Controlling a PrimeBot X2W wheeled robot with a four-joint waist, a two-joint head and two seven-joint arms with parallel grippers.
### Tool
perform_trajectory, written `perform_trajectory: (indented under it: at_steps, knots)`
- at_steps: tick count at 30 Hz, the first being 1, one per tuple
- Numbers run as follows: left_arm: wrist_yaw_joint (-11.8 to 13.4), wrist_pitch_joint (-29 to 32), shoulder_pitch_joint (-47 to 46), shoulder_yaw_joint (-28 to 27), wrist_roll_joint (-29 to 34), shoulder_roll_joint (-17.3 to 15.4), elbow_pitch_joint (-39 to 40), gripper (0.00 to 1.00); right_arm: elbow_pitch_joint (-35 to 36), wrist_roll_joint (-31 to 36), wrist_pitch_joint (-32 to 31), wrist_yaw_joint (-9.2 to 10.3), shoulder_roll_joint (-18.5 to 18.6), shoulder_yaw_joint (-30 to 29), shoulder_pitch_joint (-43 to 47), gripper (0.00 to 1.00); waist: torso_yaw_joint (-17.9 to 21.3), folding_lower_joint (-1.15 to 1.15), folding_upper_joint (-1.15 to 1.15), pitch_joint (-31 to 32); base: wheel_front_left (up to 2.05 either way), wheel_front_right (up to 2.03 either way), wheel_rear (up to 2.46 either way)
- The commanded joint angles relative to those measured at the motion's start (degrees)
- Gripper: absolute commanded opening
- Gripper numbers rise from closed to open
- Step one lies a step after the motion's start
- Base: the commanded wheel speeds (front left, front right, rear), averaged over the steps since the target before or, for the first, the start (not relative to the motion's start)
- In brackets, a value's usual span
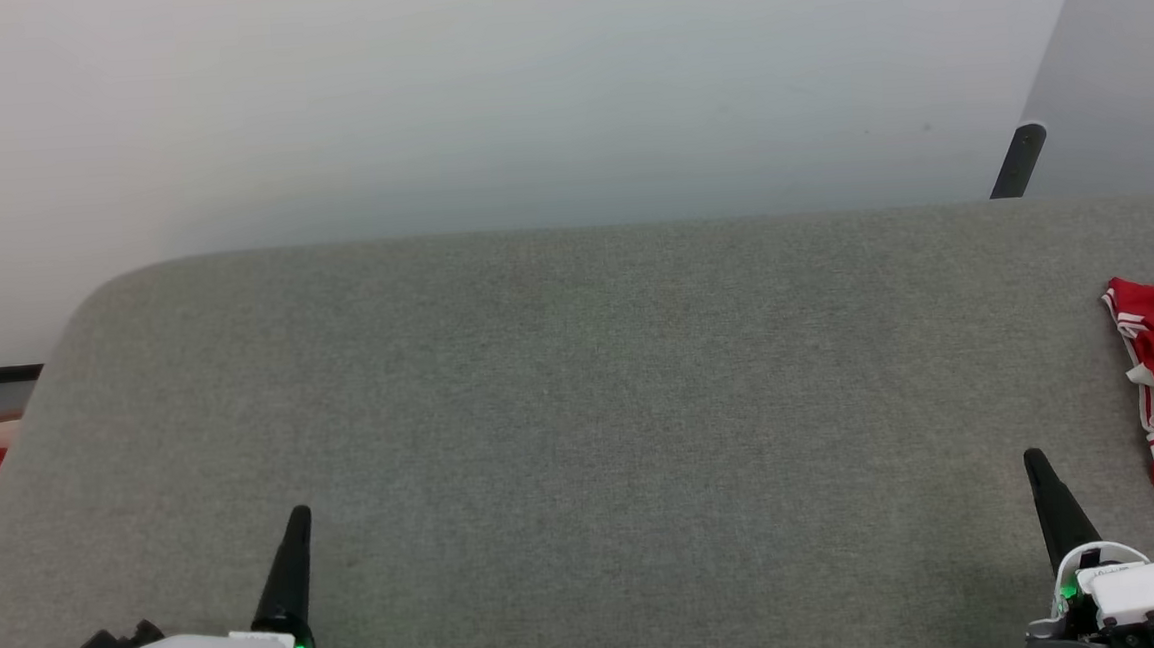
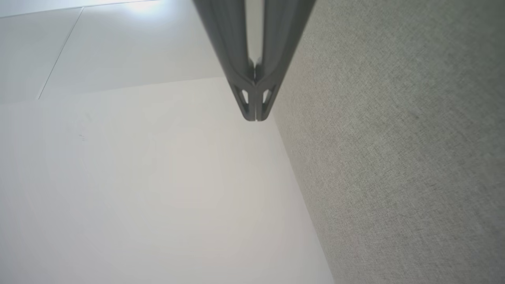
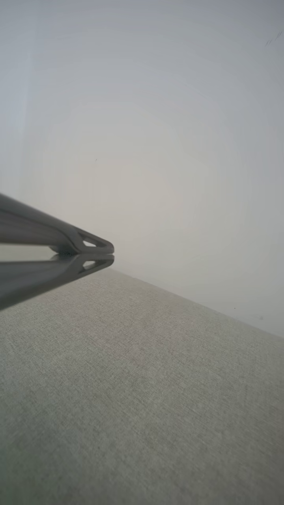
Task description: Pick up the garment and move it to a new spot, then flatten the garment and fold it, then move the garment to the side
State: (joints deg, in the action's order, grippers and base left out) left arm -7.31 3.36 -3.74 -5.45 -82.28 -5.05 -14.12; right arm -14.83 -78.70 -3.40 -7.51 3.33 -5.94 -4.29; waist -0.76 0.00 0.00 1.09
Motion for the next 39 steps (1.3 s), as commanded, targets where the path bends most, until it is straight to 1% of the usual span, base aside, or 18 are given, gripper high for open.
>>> perform_trajectory:
  at_steps: [1,28,39]
  knots:
    - [-0.25,0.31,-0.96,-0.28,-1.05,0.16,0.23,0.00,0.49,-1.44,-0.32,0.03,-0.09,-0.21,-1.24,0.00,0.04,0.00,0.00,-0.07,0.00,0.00,0.00]
    - [-0.32,3.29,-2.71,-1.21,-9.95,2.25,0.08,0.00,0.93,-13.40,-3.24,0.03,-0.56,-0.66,-2.35,0.00,0.72,0.00,0.00,-1.20,0.00,0.00,0.00]
    - [-0.32,3.38,-2.81,-1.22,-10.16,2.27,0.09,0.00,0.88,-13.79,-3.33,0.03,-0.58,-0.64,-2.05,0.00,0.76,0.00,0.00,-1.27,0.00,0.00,0.00]
